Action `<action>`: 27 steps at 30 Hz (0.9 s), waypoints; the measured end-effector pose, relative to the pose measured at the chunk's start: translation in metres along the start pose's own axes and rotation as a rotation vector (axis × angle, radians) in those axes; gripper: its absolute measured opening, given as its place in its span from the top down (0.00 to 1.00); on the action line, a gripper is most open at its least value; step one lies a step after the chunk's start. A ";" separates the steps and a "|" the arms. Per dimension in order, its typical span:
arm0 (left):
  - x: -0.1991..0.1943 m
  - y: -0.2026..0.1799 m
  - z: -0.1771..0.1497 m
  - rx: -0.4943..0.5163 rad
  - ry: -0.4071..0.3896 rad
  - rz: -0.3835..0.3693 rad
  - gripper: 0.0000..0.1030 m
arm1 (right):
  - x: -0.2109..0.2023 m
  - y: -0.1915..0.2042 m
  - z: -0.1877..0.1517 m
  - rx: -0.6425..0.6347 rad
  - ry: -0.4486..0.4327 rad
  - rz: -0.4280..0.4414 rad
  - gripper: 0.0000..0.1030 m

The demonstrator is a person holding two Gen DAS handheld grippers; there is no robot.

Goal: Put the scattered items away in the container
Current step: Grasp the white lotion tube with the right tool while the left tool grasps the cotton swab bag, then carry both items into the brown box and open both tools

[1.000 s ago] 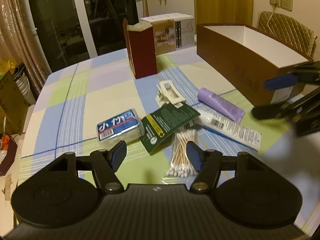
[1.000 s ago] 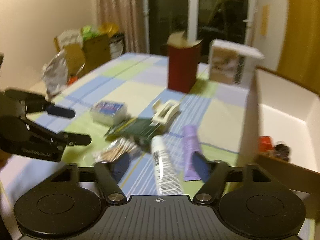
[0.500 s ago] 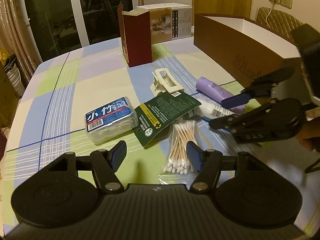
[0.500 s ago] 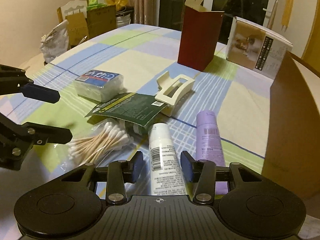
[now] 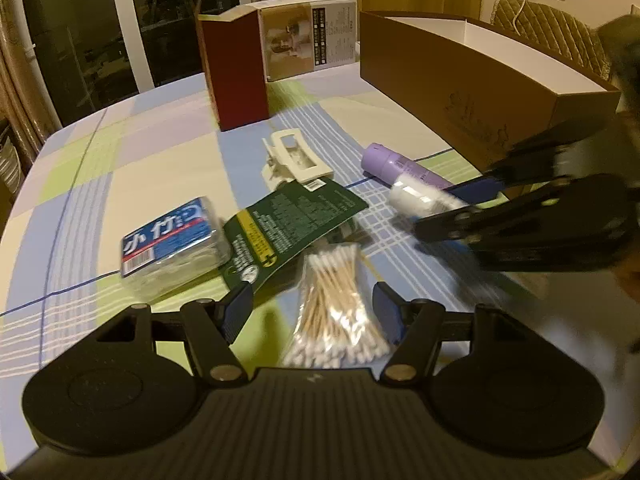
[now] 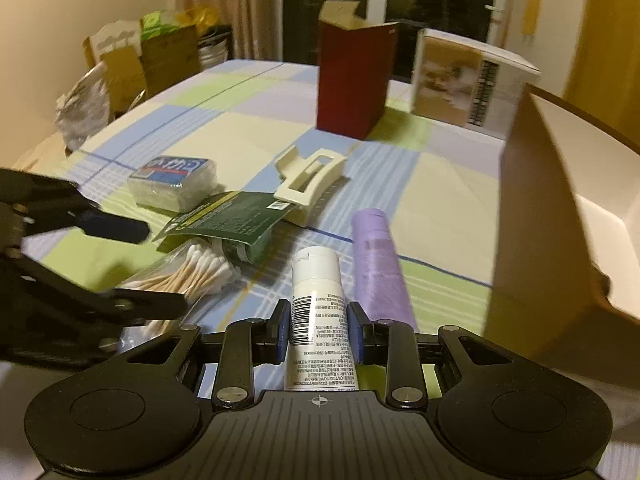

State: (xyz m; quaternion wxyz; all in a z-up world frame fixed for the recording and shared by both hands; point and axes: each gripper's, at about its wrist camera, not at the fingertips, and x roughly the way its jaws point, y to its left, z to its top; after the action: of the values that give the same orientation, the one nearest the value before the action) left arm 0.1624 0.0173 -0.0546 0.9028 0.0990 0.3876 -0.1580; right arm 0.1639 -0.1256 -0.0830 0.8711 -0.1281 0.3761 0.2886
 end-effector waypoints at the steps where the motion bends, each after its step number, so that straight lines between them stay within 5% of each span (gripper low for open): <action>1: 0.003 -0.001 0.000 -0.006 0.004 -0.006 0.40 | -0.004 -0.001 -0.002 0.009 -0.002 0.002 0.69; 9: 0.026 -0.008 0.001 -0.012 0.045 -0.014 0.53 | -0.014 -0.001 -0.012 0.062 0.006 0.000 0.69; 11: 0.026 -0.007 0.001 -0.031 0.052 -0.027 0.69 | -0.016 -0.001 -0.011 0.065 -0.001 -0.004 0.69; 14: 0.021 -0.008 0.003 -0.043 0.068 -0.019 0.80 | -0.023 -0.001 -0.010 0.075 -0.016 -0.009 0.69; 27: -0.027 -0.027 0.016 -0.035 0.015 -0.035 0.81 | -0.079 -0.007 -0.007 0.092 -0.094 -0.050 0.69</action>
State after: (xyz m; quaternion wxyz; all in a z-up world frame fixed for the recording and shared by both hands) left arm 0.1452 -0.0073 -0.0256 0.8986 0.0776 0.3986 -0.1663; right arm 0.1208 -0.1664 -0.0305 0.8998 -0.0836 0.3441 0.2548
